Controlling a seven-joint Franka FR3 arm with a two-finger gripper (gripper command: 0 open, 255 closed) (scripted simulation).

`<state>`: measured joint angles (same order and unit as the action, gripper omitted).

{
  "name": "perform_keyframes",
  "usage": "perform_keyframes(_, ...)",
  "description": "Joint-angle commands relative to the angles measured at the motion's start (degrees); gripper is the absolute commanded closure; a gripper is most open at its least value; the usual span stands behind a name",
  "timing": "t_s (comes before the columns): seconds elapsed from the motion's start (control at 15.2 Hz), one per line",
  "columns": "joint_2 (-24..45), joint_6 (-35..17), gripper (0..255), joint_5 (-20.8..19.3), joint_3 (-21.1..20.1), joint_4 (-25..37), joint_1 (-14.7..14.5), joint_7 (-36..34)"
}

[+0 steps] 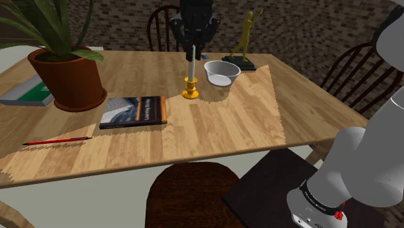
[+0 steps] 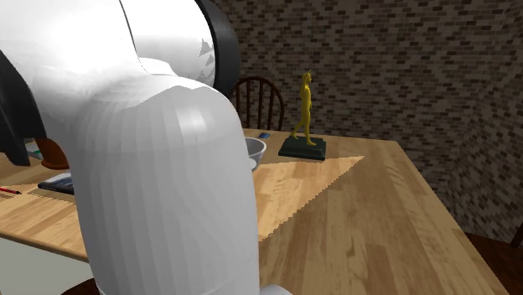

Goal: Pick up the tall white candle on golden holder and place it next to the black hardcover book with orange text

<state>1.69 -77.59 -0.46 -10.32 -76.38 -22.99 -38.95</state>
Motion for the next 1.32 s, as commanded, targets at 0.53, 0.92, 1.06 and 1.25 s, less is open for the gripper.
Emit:
perform_keyframes(0.53, -3.7, -9.0, 255, 0.7, 0.3, -12.6, 0.3, 0.5)
perform_keyframes(0.92, -5.1, -14.0, 255, 0.9, 0.4, -19.0, 0.4, 0.7)
perform_keyframes(1.06, -5.4, -15.6, 255, 1.0, 0.4, -20.9, 0.4, 0.7)
perform_keyframes(1.25, -5.8, -18.0, 255, 1.0, 0.4, -23.6, 0.4, 0.8)
